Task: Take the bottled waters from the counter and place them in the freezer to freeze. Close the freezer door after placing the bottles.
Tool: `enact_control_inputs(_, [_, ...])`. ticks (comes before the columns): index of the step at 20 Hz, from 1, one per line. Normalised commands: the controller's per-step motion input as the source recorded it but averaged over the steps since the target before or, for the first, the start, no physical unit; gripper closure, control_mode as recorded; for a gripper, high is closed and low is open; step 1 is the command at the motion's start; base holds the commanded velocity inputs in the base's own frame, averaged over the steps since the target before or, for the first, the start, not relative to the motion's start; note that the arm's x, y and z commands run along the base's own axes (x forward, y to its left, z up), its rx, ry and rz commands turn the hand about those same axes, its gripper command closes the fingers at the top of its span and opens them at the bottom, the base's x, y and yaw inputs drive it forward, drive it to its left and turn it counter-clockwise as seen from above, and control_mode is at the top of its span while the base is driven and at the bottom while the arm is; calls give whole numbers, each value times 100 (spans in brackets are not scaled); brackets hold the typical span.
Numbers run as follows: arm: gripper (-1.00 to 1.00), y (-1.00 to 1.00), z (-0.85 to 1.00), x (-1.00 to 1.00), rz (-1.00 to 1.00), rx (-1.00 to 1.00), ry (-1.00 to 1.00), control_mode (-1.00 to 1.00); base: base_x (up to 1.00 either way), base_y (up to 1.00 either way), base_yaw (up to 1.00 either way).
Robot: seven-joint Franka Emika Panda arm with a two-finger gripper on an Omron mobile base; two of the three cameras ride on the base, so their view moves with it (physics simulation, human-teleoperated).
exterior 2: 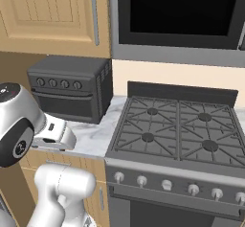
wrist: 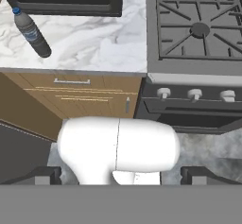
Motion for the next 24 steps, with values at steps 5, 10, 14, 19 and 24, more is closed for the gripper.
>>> enact_control_inputs(5, [-100, 0, 0, 0, 0, 0, 0, 100, 0, 0, 0])
enact_control_inputs(10, [-100, 0, 0, 0, 0, 0, 0, 100, 0, 0, 0])
enact_control_inputs(14, [-100, 5, -1, 1, 0, 0, -2, -100, 4, 6, 0])
enact_control_inputs(19, [-100, 39, -7, 24, -6, -1, -17, -100, 0, 0, 0])
enact_control_inputs(24, [-100, 51, -14, 36, -6, 0, -20, -100, 0, 0, 0])
